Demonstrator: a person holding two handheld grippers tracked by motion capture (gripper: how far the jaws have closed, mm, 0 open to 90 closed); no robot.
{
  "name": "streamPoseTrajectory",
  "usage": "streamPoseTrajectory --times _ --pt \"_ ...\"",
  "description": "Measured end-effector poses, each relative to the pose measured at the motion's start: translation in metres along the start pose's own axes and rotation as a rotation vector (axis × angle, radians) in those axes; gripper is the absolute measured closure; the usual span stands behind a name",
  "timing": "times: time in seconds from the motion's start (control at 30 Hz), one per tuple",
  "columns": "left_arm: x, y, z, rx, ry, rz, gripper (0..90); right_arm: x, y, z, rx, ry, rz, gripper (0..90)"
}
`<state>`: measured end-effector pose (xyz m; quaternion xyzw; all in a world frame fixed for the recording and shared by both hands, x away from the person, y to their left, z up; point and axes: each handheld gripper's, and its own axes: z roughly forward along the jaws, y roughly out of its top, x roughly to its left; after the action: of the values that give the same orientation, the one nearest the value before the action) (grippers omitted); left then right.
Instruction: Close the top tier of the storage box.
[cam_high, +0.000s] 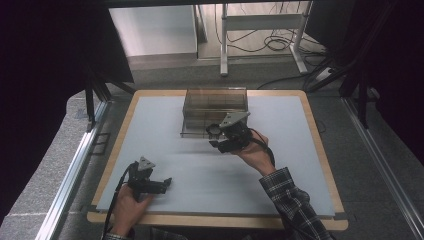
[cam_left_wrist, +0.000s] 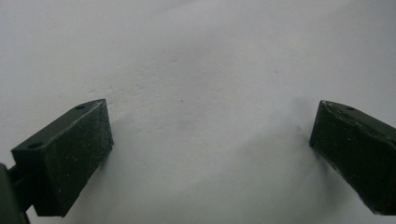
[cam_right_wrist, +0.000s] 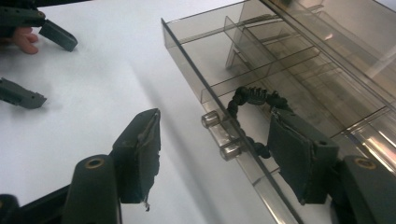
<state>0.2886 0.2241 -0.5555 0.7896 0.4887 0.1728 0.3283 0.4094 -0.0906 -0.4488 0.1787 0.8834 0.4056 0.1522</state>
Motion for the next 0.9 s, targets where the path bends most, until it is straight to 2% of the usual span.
streamPoseTrajectory --times 0.17,0.33,0.9 --pt "0.000 0.000 0.000 0.000 0.000 0.000 0.0 0.004 -0.001 -0.001 -0.005 0.026 0.003 32.3" --pt "0.000 0.000 0.000 -0.001 0.000 0.000 0.0 0.007 -0.004 0.000 0.016 0.045 0.001 31.4" --pt "0.000 0.000 0.000 -0.001 0.000 -0.001 0.0 0.011 -0.015 0.002 0.054 0.070 0.005 30.0"
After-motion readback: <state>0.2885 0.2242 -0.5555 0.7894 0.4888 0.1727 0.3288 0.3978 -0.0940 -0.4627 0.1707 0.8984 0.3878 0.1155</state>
